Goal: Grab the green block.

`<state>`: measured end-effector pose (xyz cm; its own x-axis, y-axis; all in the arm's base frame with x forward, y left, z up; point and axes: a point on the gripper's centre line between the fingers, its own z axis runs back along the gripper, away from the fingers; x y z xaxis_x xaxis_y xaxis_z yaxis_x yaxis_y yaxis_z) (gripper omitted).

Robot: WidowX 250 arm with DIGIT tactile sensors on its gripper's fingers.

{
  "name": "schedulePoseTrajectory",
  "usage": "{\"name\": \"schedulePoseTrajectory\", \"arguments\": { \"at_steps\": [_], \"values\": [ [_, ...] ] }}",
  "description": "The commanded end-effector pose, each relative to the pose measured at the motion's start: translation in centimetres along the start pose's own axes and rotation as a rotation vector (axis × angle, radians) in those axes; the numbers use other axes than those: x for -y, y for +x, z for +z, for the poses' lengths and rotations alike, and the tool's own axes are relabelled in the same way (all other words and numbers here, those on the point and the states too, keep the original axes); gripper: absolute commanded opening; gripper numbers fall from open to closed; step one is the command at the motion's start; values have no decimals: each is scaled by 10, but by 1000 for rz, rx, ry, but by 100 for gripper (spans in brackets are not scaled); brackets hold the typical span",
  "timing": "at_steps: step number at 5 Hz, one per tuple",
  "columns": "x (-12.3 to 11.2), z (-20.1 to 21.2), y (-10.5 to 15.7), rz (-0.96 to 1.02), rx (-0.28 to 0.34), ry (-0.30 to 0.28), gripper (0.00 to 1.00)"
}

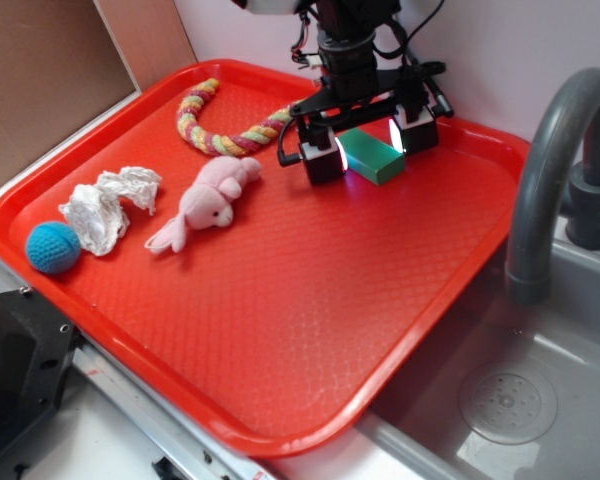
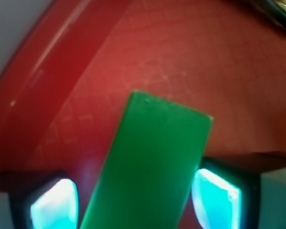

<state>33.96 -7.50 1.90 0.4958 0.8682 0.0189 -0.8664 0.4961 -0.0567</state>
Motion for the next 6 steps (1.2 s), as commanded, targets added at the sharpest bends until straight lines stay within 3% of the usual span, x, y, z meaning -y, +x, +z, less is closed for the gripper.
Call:
{"name": "schedulePoseTrajectory", "arguments": {
  "at_steps": [1,3,4,6],
  "values": [
    [15,9,7,-18,16,-62,0],
    [4,20,-5,-129,16,-58,0],
    [-21,59,-13,-262,17,-76,0],
    [-66,125,-21,-685,-72,-103,0]
  ]
}}
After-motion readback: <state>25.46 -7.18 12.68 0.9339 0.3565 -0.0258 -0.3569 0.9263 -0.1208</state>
